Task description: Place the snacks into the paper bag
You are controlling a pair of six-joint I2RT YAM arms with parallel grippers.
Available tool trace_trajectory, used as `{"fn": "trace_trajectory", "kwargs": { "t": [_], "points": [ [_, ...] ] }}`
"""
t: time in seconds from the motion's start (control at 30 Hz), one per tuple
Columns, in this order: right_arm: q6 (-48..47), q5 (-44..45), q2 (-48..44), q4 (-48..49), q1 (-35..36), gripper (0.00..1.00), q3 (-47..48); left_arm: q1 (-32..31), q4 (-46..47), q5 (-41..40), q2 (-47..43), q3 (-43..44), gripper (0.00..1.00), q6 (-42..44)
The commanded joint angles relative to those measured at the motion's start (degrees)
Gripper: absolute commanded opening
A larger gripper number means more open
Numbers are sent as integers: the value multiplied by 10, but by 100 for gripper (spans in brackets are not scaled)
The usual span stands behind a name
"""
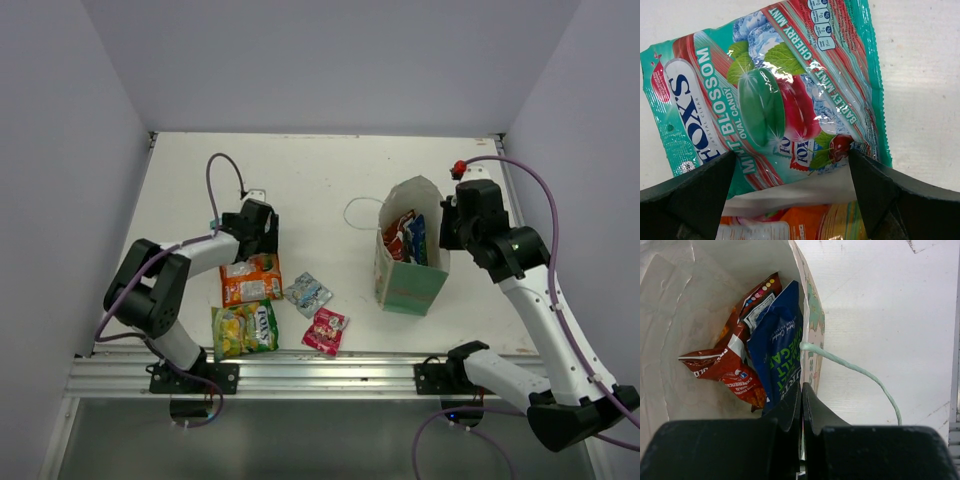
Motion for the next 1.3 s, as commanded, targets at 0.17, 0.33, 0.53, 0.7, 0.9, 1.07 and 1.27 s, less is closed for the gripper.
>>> {"fn": "trace_trajectory", "kwargs": {
  "t": [0.17,0.33,0.53,0.7,0.9,1.07,1.27],
  "points": [
    [1,-20,-11,1,1,0,4,20,-6,25,103,40,39,-5],
    [0,-19,-12,-1,1,0,1,20,-13,30,105,37,0,-7],
    [3,-25,-8,4,1,0,0,10,-19,109,-7,55,0,25],
    [5,-23,-8,2,1,0,1,-59,-12,259,-140,148,0,25],
    [9,-27,-6,4,1,0,1,-128,87,491,-138,271,0,-46],
    [13,-27,-10,1,1,0,4,-167,200,603,-87,307,0,-136],
    [15,-22,-17,-5,1,0,5,-198,371,689,-17,263,0,-261]
  ]
}}
